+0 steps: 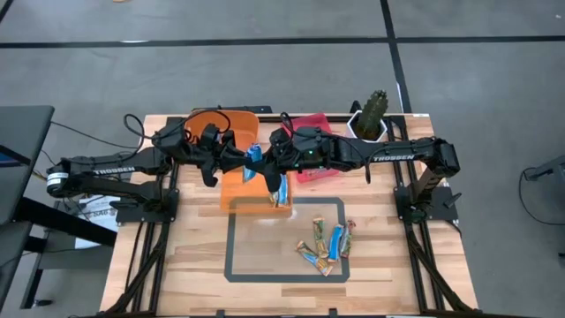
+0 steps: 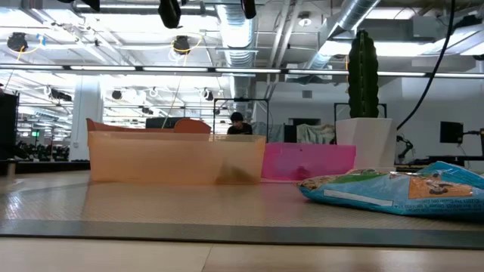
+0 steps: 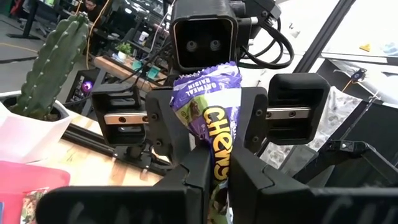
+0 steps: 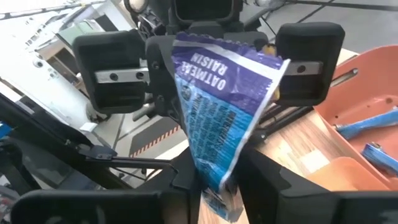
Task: Pick and place Granola Bars by type
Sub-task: Put the blue granola bar into the top orange bin
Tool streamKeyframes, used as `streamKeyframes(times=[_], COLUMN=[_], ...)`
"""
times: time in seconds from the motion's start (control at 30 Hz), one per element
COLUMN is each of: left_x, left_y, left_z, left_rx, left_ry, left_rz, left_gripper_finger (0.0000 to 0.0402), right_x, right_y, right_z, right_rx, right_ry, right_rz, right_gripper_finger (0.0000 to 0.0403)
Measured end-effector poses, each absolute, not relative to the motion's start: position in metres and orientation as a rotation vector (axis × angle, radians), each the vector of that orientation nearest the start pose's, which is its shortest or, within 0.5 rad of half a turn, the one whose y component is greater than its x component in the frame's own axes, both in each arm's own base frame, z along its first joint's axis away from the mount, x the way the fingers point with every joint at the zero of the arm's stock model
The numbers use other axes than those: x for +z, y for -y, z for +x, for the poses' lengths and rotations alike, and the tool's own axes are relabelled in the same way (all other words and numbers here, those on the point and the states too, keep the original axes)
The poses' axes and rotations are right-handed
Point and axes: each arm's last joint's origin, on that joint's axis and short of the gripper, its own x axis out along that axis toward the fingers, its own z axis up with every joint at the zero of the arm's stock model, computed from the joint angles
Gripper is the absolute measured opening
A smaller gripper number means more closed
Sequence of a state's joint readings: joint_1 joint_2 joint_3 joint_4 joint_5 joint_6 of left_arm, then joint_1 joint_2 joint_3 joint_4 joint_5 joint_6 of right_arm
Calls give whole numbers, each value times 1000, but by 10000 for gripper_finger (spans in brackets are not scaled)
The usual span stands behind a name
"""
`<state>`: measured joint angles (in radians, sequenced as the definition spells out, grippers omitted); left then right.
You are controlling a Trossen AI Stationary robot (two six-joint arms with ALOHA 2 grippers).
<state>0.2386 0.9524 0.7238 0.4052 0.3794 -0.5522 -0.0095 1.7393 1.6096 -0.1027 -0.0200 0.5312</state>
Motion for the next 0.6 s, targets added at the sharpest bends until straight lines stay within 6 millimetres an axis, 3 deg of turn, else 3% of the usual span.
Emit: streamKeyframes(times=[0.3,0.6], left_x=[332,328], left_y=[-41,-49], left_z=[210,208], left_rx=[-139,43], left_ry=[77,77], left_rz=[-499,-453], left_gripper_finger=[14,14], right_x=[360,355], right_y=[3,4], right_z=[406,404], right_rx=[-88,-110], right_ry=[-329,-385], right_rz=[557,574], right_gripper_finger=[122,164])
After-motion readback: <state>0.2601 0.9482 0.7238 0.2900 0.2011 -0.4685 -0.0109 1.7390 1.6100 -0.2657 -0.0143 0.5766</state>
